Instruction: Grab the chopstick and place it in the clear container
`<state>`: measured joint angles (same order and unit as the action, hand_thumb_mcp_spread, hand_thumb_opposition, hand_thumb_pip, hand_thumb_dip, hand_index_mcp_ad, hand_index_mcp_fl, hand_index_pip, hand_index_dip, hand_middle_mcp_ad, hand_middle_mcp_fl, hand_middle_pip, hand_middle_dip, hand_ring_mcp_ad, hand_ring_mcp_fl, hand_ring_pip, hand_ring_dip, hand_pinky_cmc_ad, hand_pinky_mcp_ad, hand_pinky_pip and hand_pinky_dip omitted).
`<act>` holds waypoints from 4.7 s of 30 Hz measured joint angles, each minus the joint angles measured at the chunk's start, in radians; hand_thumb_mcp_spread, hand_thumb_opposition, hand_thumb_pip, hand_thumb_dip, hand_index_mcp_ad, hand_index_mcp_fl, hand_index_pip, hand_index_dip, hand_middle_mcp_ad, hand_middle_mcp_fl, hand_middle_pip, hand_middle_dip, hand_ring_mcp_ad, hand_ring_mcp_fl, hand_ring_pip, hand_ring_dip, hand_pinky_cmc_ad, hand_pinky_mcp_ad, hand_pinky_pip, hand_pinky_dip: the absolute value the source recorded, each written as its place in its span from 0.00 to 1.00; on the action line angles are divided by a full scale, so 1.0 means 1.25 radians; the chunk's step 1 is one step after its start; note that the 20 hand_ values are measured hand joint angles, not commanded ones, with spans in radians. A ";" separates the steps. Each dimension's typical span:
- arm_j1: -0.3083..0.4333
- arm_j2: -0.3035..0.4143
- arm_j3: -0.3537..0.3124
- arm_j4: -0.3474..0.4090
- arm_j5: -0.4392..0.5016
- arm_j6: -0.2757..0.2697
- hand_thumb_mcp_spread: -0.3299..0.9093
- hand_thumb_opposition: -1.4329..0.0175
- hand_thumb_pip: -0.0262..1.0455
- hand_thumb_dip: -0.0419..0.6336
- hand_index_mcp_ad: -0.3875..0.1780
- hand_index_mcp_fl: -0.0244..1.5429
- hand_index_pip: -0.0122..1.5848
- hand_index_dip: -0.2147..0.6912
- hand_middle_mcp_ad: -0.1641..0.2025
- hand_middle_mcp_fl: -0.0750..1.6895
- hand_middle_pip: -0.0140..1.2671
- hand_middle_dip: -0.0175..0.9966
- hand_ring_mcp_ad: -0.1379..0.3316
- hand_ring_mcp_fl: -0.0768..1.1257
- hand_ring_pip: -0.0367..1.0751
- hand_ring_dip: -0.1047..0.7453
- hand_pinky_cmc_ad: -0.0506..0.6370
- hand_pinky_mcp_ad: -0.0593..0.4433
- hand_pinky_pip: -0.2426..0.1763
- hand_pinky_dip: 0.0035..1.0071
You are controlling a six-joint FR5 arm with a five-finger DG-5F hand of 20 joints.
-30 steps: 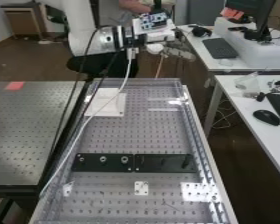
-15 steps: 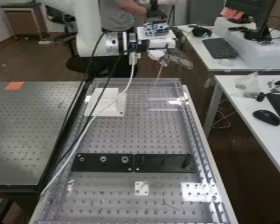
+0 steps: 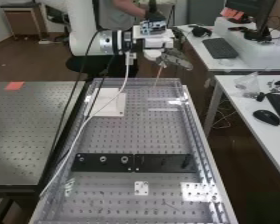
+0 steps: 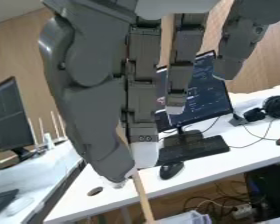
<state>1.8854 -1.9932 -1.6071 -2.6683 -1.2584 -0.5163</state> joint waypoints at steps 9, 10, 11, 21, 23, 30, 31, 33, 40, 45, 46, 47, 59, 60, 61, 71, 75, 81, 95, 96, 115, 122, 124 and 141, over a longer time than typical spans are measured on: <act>0.007 -0.014 -0.011 -0.009 0.007 0.017 0.86 0.26 0.39 0.57 0.43 0.74 0.35 0.73 0.00 0.79 0.15 0.81 0.38 0.50 0.14 0.67 0.68 0.77 0.55 0.15; 0.007 -0.014 -0.011 -0.010 0.007 0.017 0.86 0.26 0.39 0.57 0.43 0.74 0.35 0.73 0.00 0.79 0.16 0.81 0.38 0.50 0.14 0.67 0.68 0.77 0.55 0.15; 0.006 -0.014 -0.012 -0.018 0.007 0.018 0.86 0.26 0.39 0.57 0.43 0.74 0.35 0.73 0.00 0.79 0.16 0.81 0.38 0.50 0.14 0.67 0.68 0.77 0.55 0.15; -0.009 -0.019 -0.007 -0.095 -0.049 0.014 0.86 0.26 0.39 0.57 0.42 0.74 0.35 0.73 0.01 0.79 0.16 0.81 0.38 0.50 0.14 0.67 0.68 0.77 0.55 0.15; -0.012 -0.020 -0.008 -0.104 -0.057 0.016 0.86 0.26 0.39 0.57 0.41 0.74 0.35 0.73 0.00 0.79 0.16 0.81 0.38 0.50 0.14 0.67 0.68 0.77 0.55 0.15; -0.014 -0.023 -0.003 -0.117 -0.065 0.016 0.86 0.26 0.39 0.58 0.39 0.74 0.35 0.73 0.00 0.78 0.16 0.81 0.38 0.50 0.14 0.67 0.68 0.77 0.55 0.15; -0.013 -0.026 -0.002 -0.117 -0.065 0.016 0.86 0.26 0.39 0.57 0.39 0.74 0.35 0.73 0.00 0.79 0.16 0.81 0.38 0.50 0.14 0.67 0.68 0.77 0.55 0.15; -0.014 -0.032 0.004 -0.117 -0.063 0.016 0.86 0.26 0.39 0.57 0.39 0.74 0.35 0.73 0.00 0.79 0.16 0.81 0.38 0.50 0.14 0.67 0.68 0.77 0.55 0.15; -0.012 -0.052 0.020 -0.117 -0.068 0.021 0.86 0.26 0.39 0.57 0.39 0.74 0.35 0.73 0.01 0.79 0.16 0.81 0.38 0.50 0.14 0.67 0.68 0.77 0.55 0.15; -0.009 -0.071 0.031 -0.117 -0.072 0.025 0.86 0.27 0.39 0.57 0.39 0.74 0.35 0.73 0.01 0.78 0.16 0.81 0.38 0.50 0.14 0.67 0.68 0.77 0.55 0.15; -0.009 -0.076 0.033 -0.118 -0.071 0.026 0.86 0.27 0.39 0.58 0.37 0.74 0.35 0.73 0.00 0.78 0.16 0.81 0.38 0.50 0.14 0.67 0.68 0.77 0.55 0.15; -0.009 -0.078 0.035 -0.120 -0.071 0.027 0.86 0.27 0.39 0.58 0.35 0.74 0.35 0.73 0.01 0.78 0.16 0.81 0.38 0.50 0.14 0.67 0.68 0.77 0.55 0.15; -0.008 -0.107 0.068 -0.136 -0.074 0.028 0.85 0.27 0.38 0.57 0.33 0.74 0.36 0.73 0.00 0.79 0.18 0.82 0.38 0.50 0.14 0.67 0.68 0.77 0.55 0.15; -0.008 -0.111 0.074 -0.139 -0.075 0.028 0.85 0.27 0.36 0.58 0.31 0.74 0.35 0.73 0.00 0.79 0.18 0.82 0.38 0.50 0.14 0.67 0.68 0.77 0.55 0.15; -0.008 -0.113 0.076 -0.141 -0.076 0.028 0.84 0.27 0.35 0.58 0.30 0.74 0.35 0.73 0.01 0.79 0.17 0.82 0.37 0.50 0.14 0.68 0.68 0.77 0.55 0.15; -0.010 -0.126 0.107 -0.179 -0.095 0.030 0.69 0.36 0.46 0.58 0.29 0.44 0.15 0.68 0.10 0.58 0.11 0.81 0.38 0.37 0.13 0.67 0.69 0.77 0.55 0.15; -0.010 -0.125 0.108 -0.182 -0.093 0.031 0.64 0.39 0.47 0.58 0.30 0.40 0.13 0.68 0.11 0.54 0.10 0.81 0.37 0.32 0.13 0.67 0.72 0.77 0.53 0.15; -0.010 -0.119 0.106 -0.181 -0.084 0.034 0.60 0.40 0.54 0.58 0.29 0.35 0.10 0.67 0.20 0.50 0.10 0.81 0.38 0.28 0.12 0.67 0.75 0.77 0.45 0.16; -0.014 -0.040 0.035 -0.061 0.004 0.109 0.51 0.45 0.42 0.49 0.33 0.27 0.05 0.75 0.30 0.27 0.08 0.64 0.49 0.20 0.11 0.62 0.82 0.81 0.36 0.20; -0.014 -0.032 0.028 -0.053 0.011 0.114 0.50 0.45 0.41 0.47 0.35 0.27 0.05 0.76 0.31 0.25 0.08 0.63 0.51 0.18 0.11 0.61 0.84 0.80 0.36 0.20; -0.062 0.093 -0.047 0.000 -0.037 -0.034 0.47 0.49 0.32 0.26 0.38 0.41 0.04 0.81 0.43 0.21 0.11 0.37 0.54 0.12 0.14 0.33 0.85 0.90 0.59 0.17; -0.090 0.116 -0.035 -0.073 -0.084 -0.049 0.47 0.49 0.33 0.26 0.38 0.41 0.03 0.78 0.43 0.24 0.10 0.36 0.54 0.12 0.14 0.33 0.84 0.90 0.58 0.17; -0.103 0.124 -0.027 -0.101 -0.106 -0.052 0.47 0.48 0.33 0.26 0.38 0.41 0.03 0.78 0.43 0.25 0.10 0.36 0.54 0.14 0.14 0.33 0.85 0.90 0.58 0.17; -0.186 0.155 0.051 -0.290 -0.199 -0.101 0.47 0.48 0.38 0.25 0.38 0.37 0.03 0.73 0.43 0.25 0.10 0.36 0.54 0.17 0.14 0.33 0.81 0.90 0.70 0.18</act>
<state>1.6525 -1.7992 -1.5438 -3.0314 -1.5077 -0.6423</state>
